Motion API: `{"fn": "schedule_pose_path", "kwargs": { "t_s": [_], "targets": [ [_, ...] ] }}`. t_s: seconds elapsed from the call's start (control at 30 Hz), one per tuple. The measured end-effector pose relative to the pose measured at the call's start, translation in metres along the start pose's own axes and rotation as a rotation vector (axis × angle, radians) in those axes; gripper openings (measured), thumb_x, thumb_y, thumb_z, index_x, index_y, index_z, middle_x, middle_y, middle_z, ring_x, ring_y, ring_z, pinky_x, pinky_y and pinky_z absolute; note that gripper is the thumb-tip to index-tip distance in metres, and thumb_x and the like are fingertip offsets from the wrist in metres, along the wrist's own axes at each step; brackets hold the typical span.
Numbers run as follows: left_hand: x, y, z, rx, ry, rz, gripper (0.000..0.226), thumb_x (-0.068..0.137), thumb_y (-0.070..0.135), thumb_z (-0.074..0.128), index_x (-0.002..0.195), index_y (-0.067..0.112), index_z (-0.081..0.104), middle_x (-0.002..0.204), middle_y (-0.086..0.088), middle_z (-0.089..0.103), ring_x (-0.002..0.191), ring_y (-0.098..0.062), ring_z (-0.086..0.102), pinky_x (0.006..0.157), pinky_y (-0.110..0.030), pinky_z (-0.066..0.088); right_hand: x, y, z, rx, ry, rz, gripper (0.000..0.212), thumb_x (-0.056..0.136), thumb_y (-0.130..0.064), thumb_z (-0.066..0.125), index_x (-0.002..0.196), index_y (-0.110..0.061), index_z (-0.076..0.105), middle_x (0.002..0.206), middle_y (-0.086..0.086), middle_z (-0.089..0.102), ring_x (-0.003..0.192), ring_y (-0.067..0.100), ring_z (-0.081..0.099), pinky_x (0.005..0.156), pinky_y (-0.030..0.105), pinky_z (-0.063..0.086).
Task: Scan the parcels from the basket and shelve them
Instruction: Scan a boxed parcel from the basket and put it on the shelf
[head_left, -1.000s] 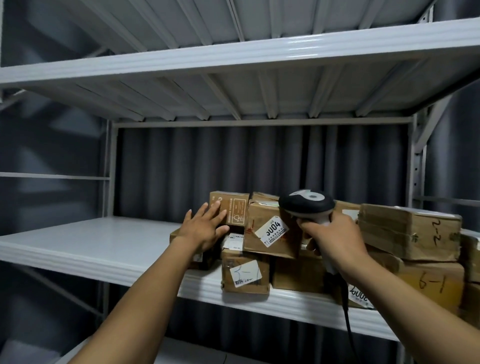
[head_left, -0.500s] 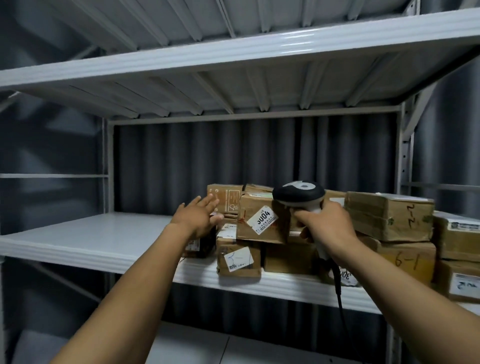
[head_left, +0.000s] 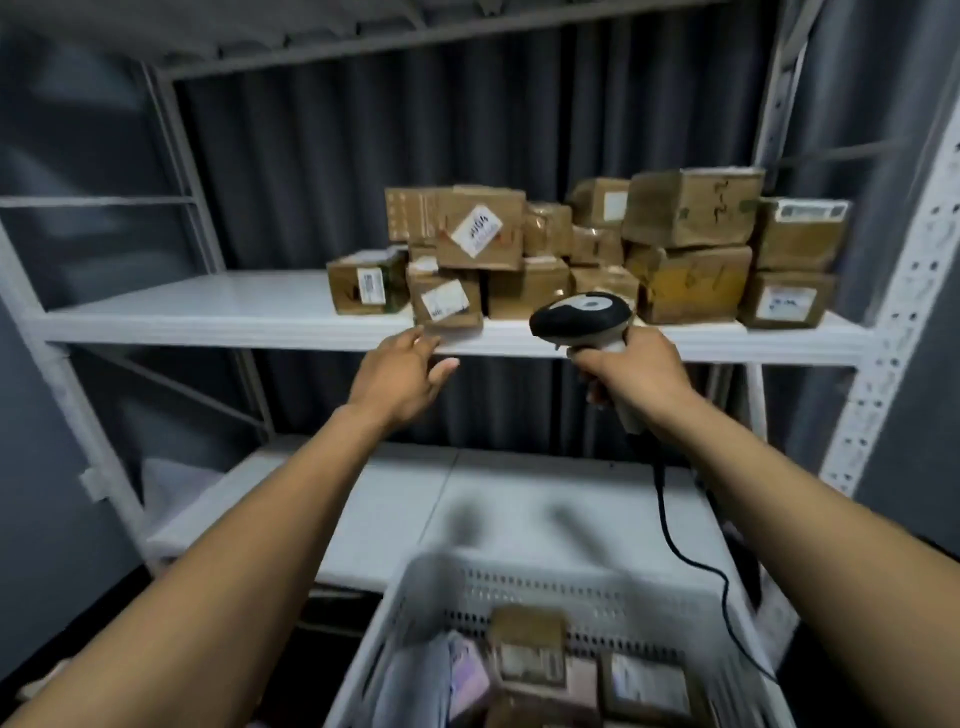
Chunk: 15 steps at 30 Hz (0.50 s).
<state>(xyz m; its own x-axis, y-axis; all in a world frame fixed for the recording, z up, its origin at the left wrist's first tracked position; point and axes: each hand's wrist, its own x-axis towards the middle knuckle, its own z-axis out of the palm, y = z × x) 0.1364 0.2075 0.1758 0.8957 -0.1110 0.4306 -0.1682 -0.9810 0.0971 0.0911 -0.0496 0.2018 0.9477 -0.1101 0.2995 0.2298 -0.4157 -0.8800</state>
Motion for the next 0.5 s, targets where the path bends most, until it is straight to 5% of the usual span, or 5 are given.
{"fn": "schedule_pose_path", "kwargs": {
  "t_s": [0.2, 0.5],
  "targets": [
    [-0.087, 0.049, 0.094, -0.123, -0.113, -0.01, 0.054, 0.099, 0.048, 0.042, 0.142, 0.017, 0.045, 0.155, -0.008, 0.032, 0.141, -0.026, 0.03, 0.115, -0.037, 0.025, -0.064, 0.091, -0.007, -0.071, -0.102, 0.101, 0.011, 0.081, -0.018, 0.071, 0.075, -0.013, 0.063, 0.067, 0.006, 0.069, 0.046, 0.014, 0.062, 0.048, 0.025, 0.05],
    [-0.201, 0.084, 0.224, -0.147, -0.505, -0.032, 0.05, 0.099, 0.045, 0.044, 0.142, 0.019, 0.045, 0.153, -0.01, 0.034, 0.139, -0.029, 0.033, 0.111, -0.032, 0.027, -0.124, 0.224, -0.016, -0.336, -0.322, 0.214, 0.017, 0.081, -0.025, 0.074, 0.09, -0.014, 0.065, 0.074, -0.001, 0.066, 0.064, 0.013, 0.062, 0.058, 0.026, 0.049]
  ]
}}
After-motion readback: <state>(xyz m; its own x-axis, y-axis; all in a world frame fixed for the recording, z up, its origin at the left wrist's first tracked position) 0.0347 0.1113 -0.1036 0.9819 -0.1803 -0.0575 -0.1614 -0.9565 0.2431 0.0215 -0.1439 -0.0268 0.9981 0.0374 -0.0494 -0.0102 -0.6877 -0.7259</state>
